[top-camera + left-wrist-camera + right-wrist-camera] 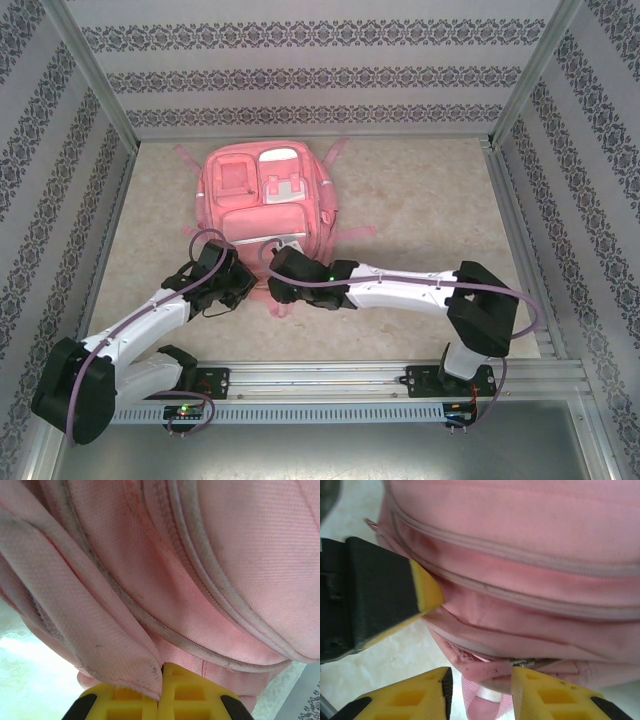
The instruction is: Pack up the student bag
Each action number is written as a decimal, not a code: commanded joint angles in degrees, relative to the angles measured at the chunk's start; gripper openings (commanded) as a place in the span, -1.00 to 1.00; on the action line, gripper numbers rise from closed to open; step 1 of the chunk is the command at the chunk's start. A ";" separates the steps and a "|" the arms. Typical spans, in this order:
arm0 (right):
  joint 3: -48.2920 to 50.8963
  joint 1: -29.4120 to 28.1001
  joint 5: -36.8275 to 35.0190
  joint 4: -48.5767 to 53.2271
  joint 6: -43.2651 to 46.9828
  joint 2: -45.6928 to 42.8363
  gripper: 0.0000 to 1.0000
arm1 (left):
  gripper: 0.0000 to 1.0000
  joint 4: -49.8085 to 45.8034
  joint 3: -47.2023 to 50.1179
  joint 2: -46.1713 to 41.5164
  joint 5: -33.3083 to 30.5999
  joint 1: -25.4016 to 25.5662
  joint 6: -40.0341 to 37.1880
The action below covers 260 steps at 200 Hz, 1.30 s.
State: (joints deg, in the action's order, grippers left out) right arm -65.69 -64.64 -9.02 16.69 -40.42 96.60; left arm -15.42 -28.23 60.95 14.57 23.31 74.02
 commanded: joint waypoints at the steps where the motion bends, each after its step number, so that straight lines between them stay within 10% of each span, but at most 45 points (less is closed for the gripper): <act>1: -6.16 -0.44 -3.98 13.81 -6.48 3.10 -0.23 | -1.00 5.20 0.65 0.19 0.29 1.01 1.94; 110: -20.09 -2.35 -4.12 25.51 -14.76 11.86 0.11 | -1.00 8.02 1.76 -0.04 0.64 1.02 2.80; 260: -19.39 -0.18 -6.36 25.48 -15.08 15.74 -0.18 | -1.00 10.36 2.77 0.52 1.39 0.97 3.63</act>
State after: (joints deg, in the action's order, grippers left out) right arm -85.49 -65.36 -12.73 40.56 -55.40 111.37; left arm -9.78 -25.91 61.19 15.25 23.33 76.86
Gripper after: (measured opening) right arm 0.429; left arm 0.050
